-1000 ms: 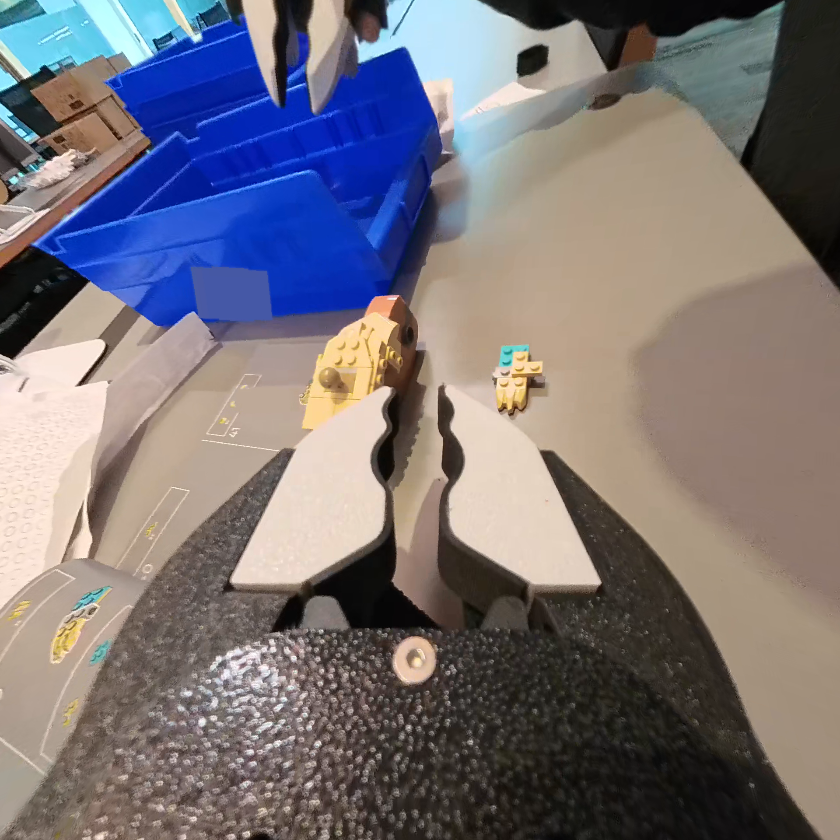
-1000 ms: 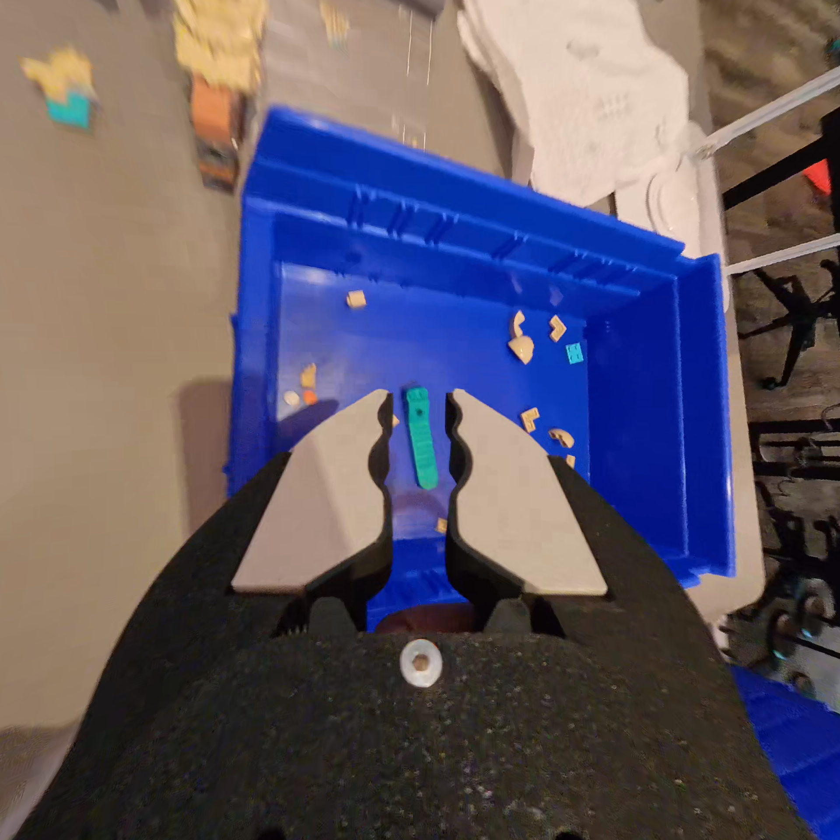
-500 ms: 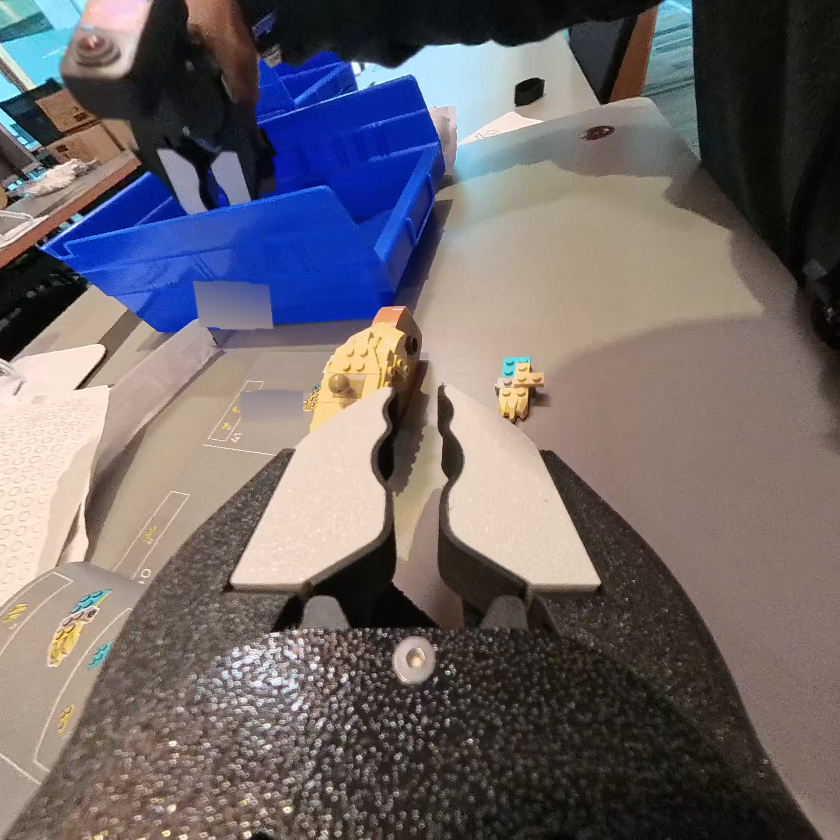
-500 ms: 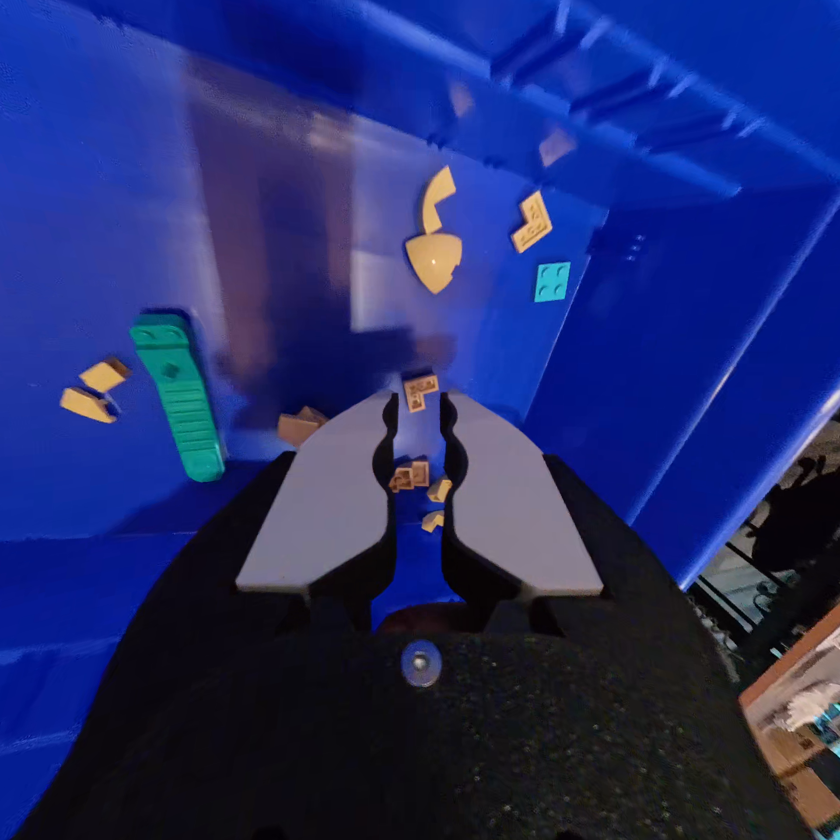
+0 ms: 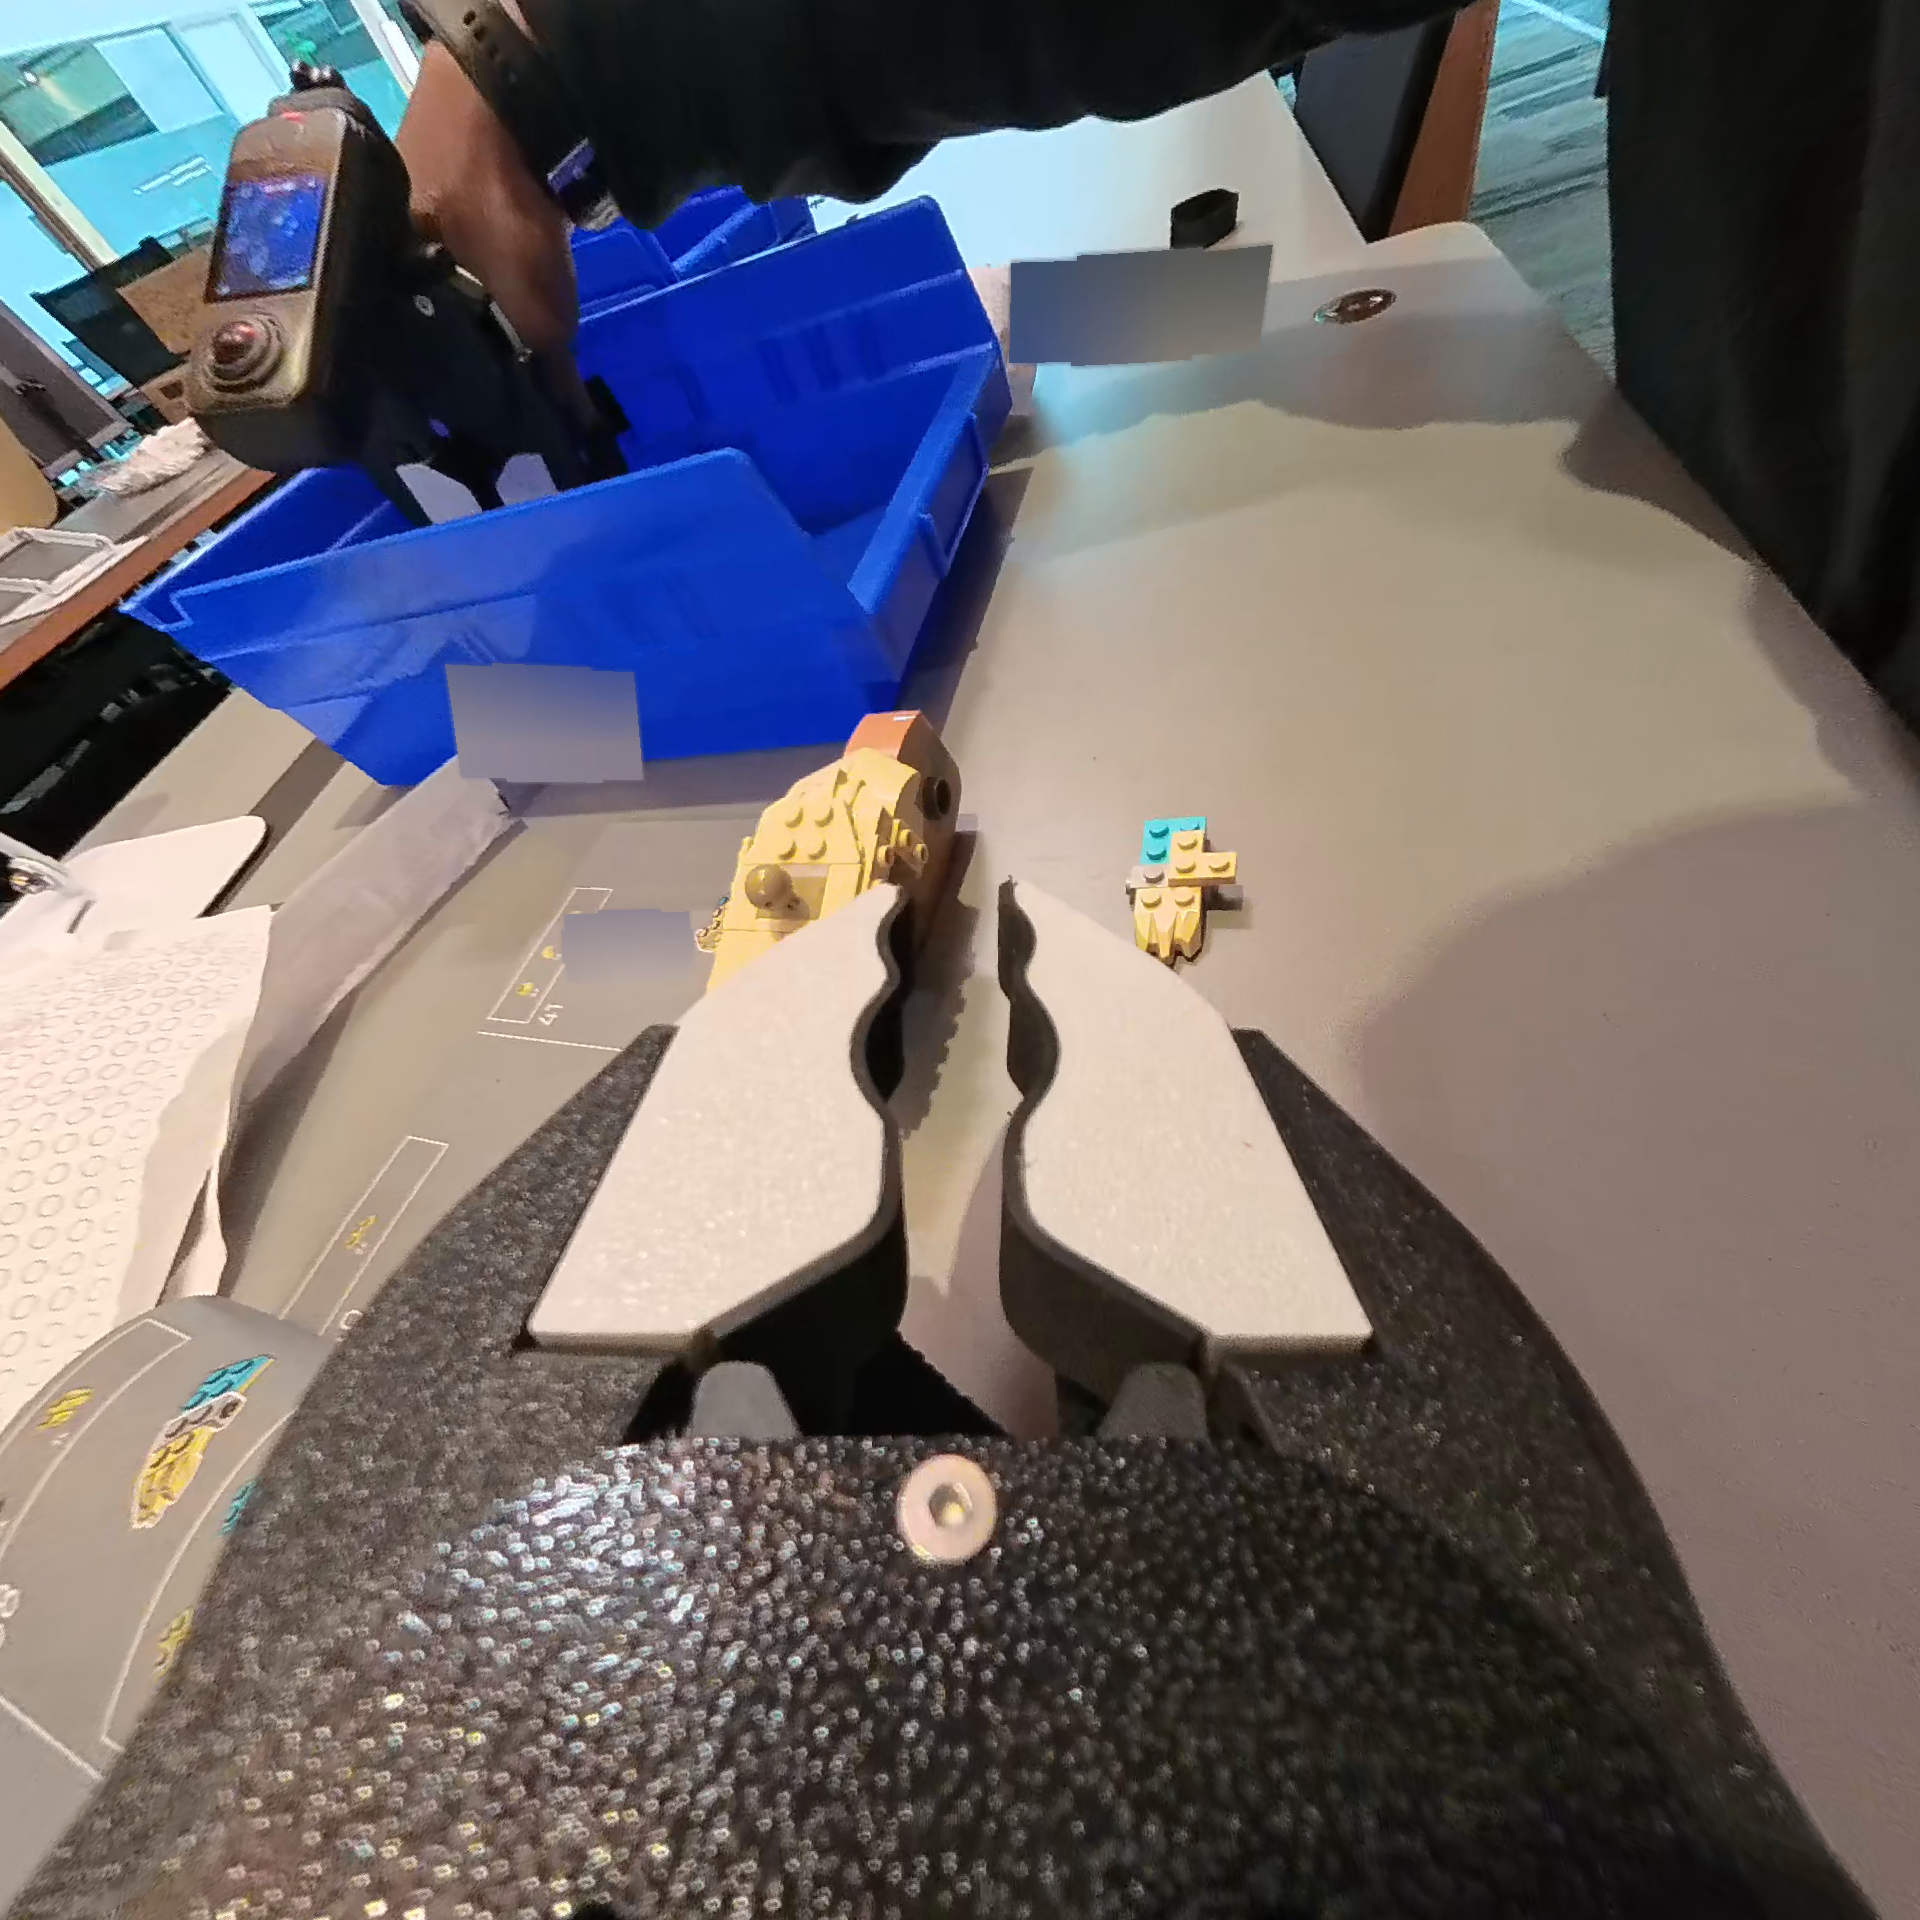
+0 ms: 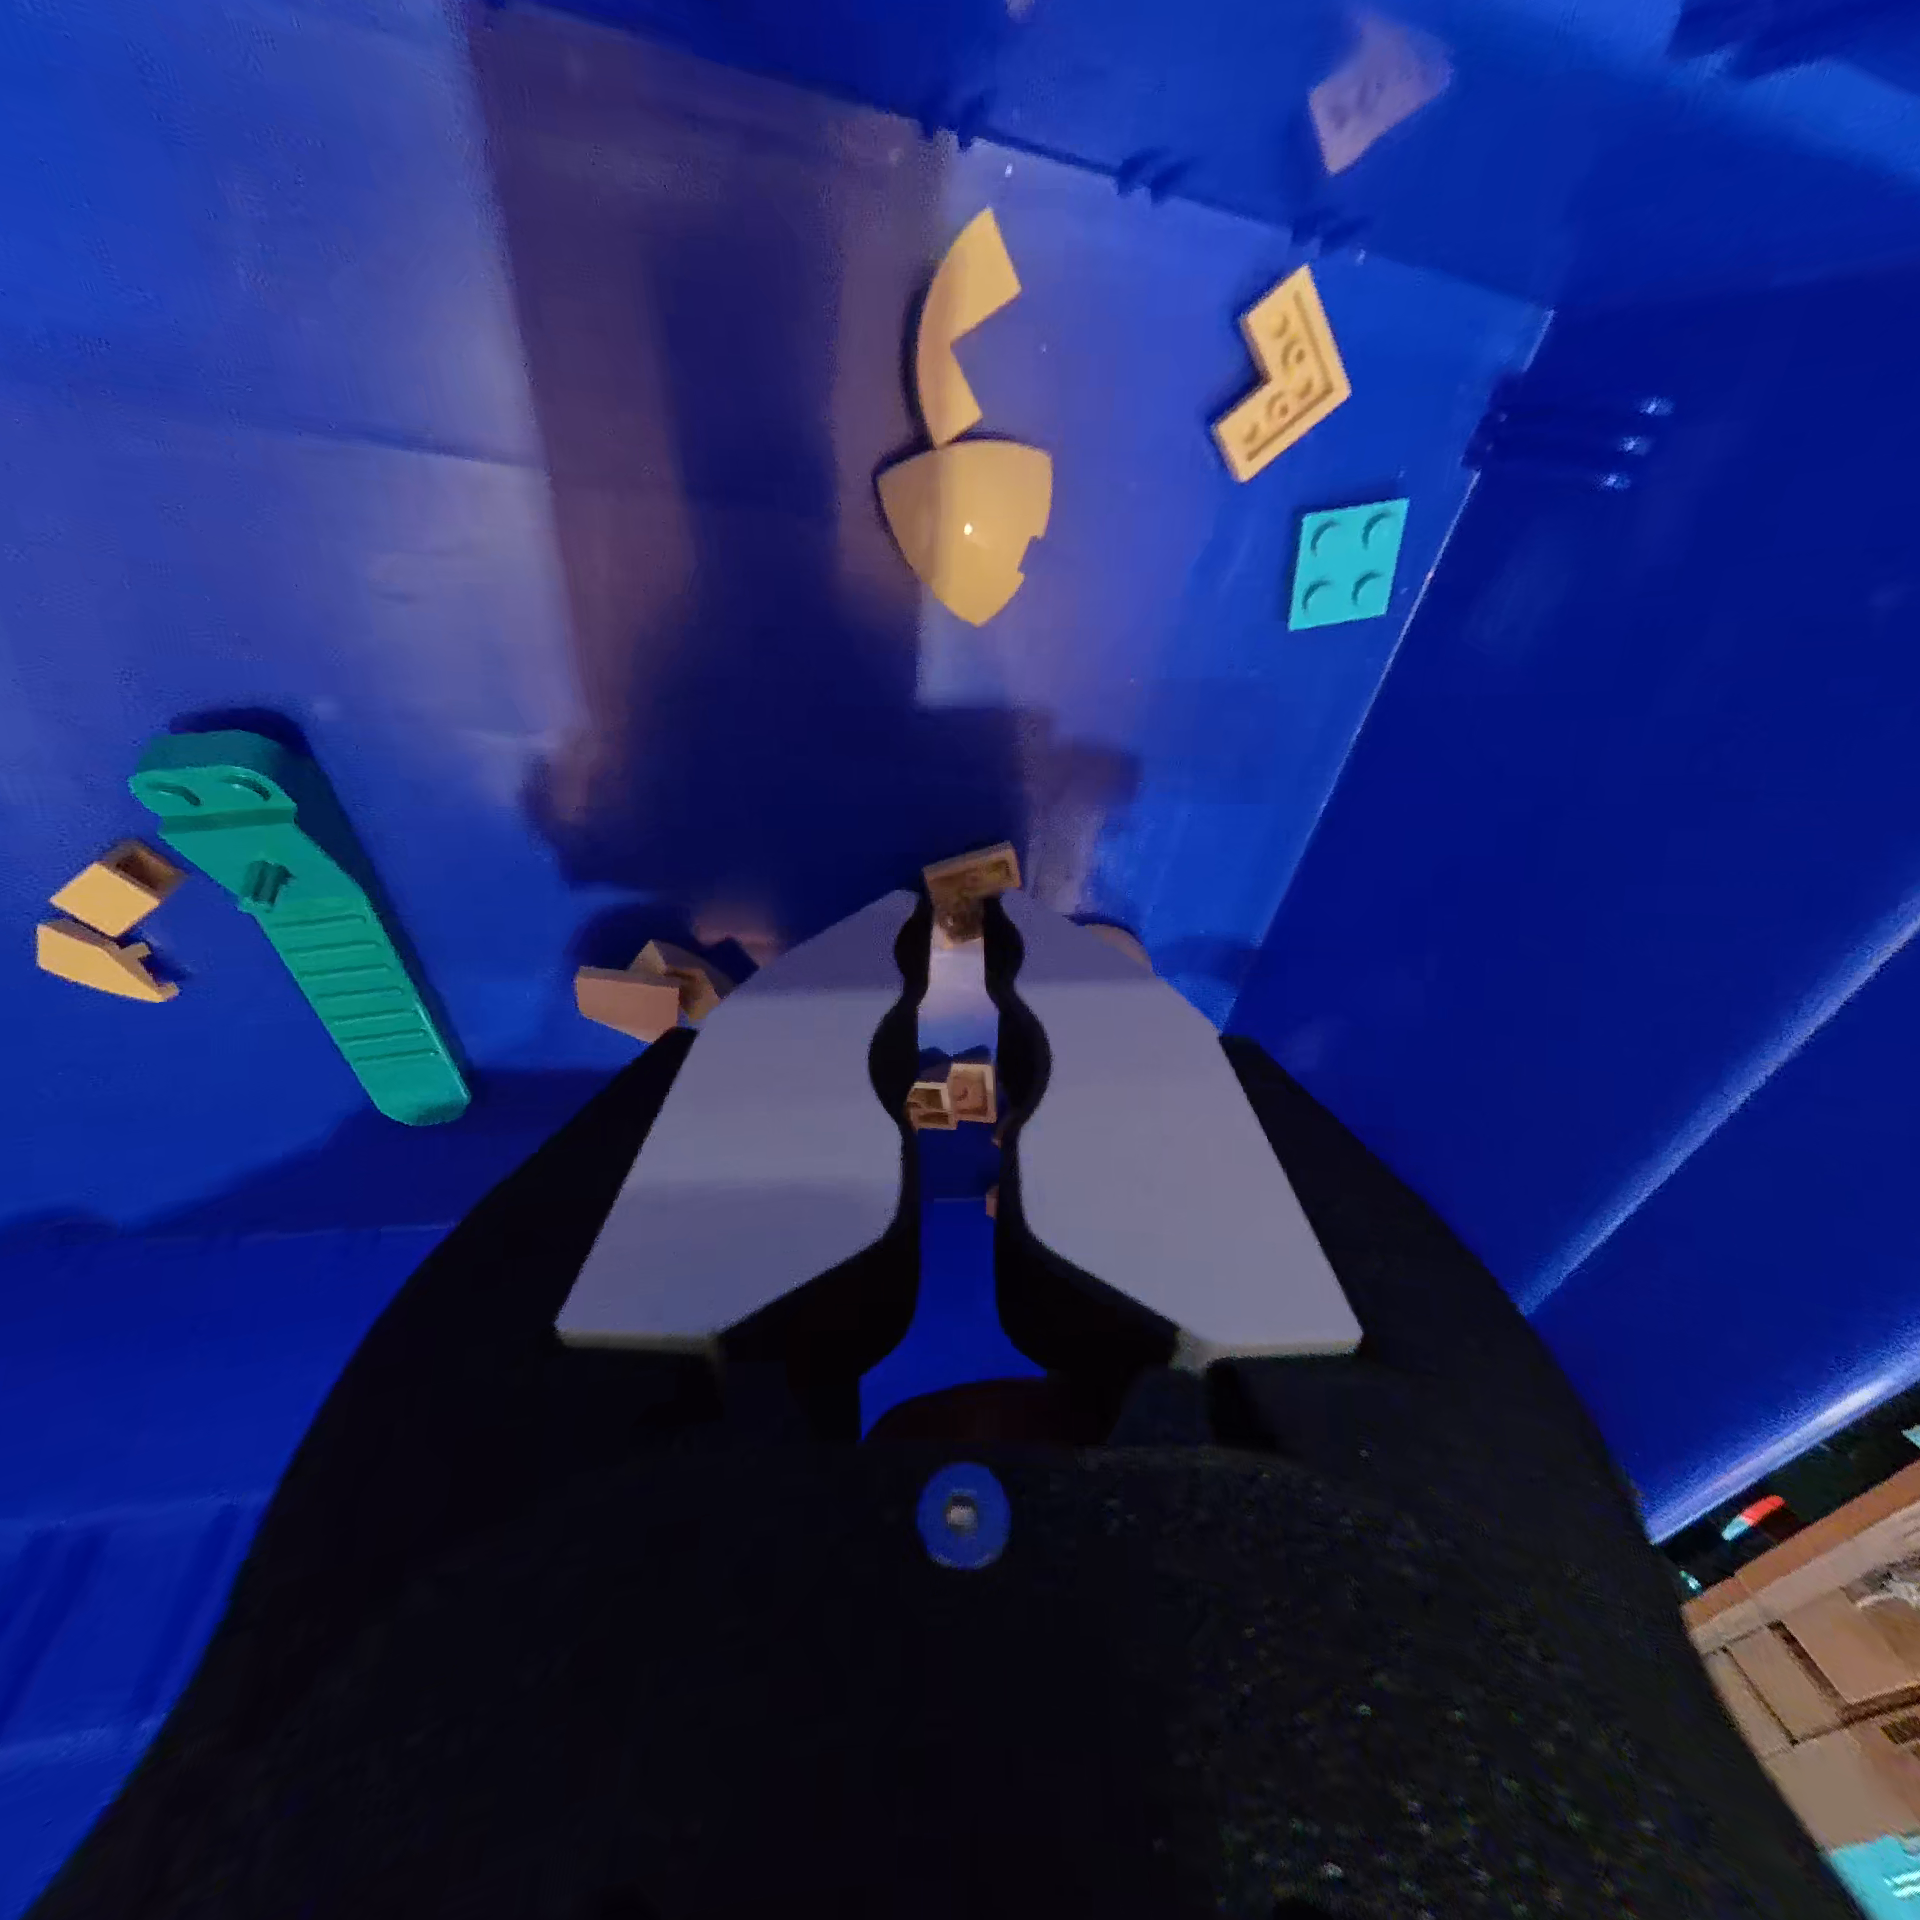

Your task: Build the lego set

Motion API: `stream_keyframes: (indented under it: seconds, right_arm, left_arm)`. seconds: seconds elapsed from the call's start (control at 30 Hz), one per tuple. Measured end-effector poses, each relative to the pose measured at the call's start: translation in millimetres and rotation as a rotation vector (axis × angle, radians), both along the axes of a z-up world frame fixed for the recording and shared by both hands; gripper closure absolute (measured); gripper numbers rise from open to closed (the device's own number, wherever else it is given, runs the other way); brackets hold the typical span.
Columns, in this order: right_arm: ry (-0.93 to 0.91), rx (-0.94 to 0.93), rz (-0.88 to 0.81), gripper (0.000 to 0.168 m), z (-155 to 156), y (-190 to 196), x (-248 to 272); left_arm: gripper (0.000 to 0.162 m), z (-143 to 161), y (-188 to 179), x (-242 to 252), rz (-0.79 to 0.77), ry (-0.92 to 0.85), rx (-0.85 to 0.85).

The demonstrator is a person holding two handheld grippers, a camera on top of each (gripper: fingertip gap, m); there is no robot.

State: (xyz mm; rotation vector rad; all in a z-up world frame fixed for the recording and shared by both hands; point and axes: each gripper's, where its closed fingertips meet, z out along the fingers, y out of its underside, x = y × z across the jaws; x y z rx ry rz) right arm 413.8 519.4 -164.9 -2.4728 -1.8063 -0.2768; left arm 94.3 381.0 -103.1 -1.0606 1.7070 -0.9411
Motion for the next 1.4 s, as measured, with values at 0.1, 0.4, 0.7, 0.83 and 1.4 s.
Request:
stream_keyframes:
  seconds: [0.1, 0.4, 0.7, 0.83, 1.4]
  right_arm:
    - [0.027, -0.016, -0.027, 0.159, 1, -4, -3]
    - [0.496, 0.204, -0.059, 0.160, 85, -60, -93]
    - [1.428, 0.261, -0.053, 0.160, 149, -176, -254]
    - [1.700, 0.200, -0.150, 0.160, 144, -185, -286]
    - [1.716, -0.034, -0.097, 0.160, 113, -209, -327]
  left_arm:
    - [0.148, 1, 0, -1, 0.001, -0.008, 0.006]
    - [0.148, 16, -2, -6, 0.013, -0.080, -0.099]
    - [0.144, 45, -32, 4, -0.049, -0.217, -0.183]
    - [0.141, 58, -42, 10, -0.061, -0.275, -0.240]
    - [0.139, 62, -61, -9, -0.248, -0.296, -0.164]
